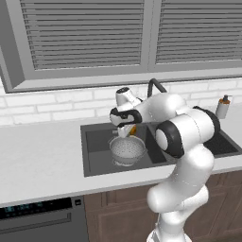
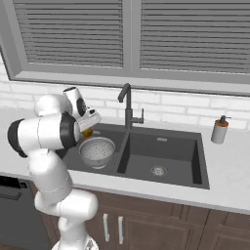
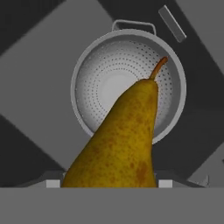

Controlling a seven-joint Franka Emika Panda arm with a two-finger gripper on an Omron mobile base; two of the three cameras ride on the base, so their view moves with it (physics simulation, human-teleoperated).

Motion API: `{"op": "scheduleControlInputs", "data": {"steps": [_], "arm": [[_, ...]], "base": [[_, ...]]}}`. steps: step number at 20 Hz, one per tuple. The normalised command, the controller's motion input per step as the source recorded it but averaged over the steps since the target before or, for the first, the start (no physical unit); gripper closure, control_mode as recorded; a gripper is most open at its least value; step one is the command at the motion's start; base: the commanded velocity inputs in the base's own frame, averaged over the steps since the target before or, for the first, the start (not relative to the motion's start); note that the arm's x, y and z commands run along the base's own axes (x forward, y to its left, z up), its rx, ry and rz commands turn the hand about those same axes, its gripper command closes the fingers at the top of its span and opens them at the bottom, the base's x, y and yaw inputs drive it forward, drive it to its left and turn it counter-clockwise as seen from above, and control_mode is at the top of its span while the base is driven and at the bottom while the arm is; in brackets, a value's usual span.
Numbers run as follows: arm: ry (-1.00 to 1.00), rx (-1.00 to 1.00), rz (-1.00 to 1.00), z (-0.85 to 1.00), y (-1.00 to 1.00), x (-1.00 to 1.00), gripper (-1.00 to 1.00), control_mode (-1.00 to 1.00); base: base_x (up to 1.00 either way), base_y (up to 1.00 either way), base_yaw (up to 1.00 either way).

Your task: Put the colander in the sink, put the pear in the colander, and turn on the sink faucet and pour water over the colander.

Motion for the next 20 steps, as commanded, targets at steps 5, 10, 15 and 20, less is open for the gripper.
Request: {"op": "scheduleControlInputs", "data": {"steps": [5, 10, 15, 20], "arm": [[0.02, 0.05, -0.25, -0.53, 0.17, 0.69, 1.0, -1.0], [-0.01, 0.06, -0.32, -0.49, 0.03, 0.4, 1.0, -1.0], [-0.02, 0.01, -0.33, -0.4, 0.06, 0.3, 1.0, -1.0], [-0.02, -0.02, -0.23, -0.38, 0.0, 0.07, 1.0, -1.0]], "base": [[0.0, 0.0, 0.0], [0.0, 0.0, 0.0], [0.0, 0.0, 0.0], [0.0, 0.0, 0.0]]}}
